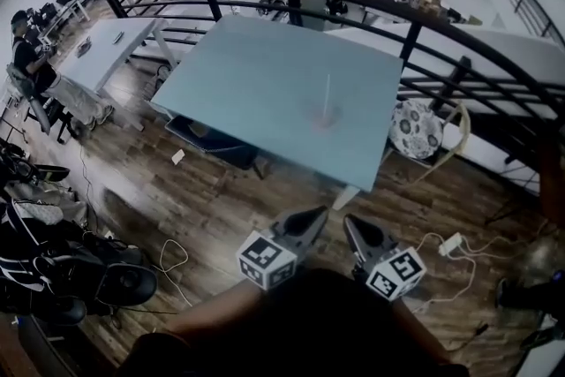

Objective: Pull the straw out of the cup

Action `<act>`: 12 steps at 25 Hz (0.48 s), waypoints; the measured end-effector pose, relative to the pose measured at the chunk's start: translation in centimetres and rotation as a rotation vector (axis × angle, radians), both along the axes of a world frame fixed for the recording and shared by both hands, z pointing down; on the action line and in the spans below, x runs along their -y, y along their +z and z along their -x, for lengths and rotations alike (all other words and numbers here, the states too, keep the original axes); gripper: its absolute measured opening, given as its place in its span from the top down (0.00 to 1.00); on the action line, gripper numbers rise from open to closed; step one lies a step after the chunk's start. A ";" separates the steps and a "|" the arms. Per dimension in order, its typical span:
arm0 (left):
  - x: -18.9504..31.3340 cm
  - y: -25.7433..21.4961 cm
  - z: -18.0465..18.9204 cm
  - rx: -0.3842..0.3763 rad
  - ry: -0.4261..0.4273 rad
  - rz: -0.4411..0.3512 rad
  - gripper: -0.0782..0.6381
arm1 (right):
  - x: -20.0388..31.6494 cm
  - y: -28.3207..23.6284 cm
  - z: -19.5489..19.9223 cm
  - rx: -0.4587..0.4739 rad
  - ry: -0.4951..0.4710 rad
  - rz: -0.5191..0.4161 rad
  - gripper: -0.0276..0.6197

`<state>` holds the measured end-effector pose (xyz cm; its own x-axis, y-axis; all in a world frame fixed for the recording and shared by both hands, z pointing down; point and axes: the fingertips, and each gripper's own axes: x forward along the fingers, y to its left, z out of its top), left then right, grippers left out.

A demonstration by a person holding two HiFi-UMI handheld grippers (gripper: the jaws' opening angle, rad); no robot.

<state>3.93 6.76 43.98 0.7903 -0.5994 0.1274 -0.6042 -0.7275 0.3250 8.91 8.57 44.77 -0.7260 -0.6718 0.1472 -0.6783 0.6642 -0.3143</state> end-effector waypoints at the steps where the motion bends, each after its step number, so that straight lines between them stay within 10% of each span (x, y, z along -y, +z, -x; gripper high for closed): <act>1: 0.3 0.1 0.6 -0.001 0.001 0.001 0.87 | 0.3 0.1 0.7 -0.001 -0.002 0.004 0.95; 12: 3.0 1.2 6.4 -0.014 -0.005 0.028 0.87 | 2.9 1.2 6.6 -0.003 -0.016 0.029 0.95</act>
<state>-2.48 3.76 45.20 0.7892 -0.5995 0.1334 -0.6029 -0.7150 0.3540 2.35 5.70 46.00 -0.7359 -0.6557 0.1690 -0.6689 0.6653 -0.3316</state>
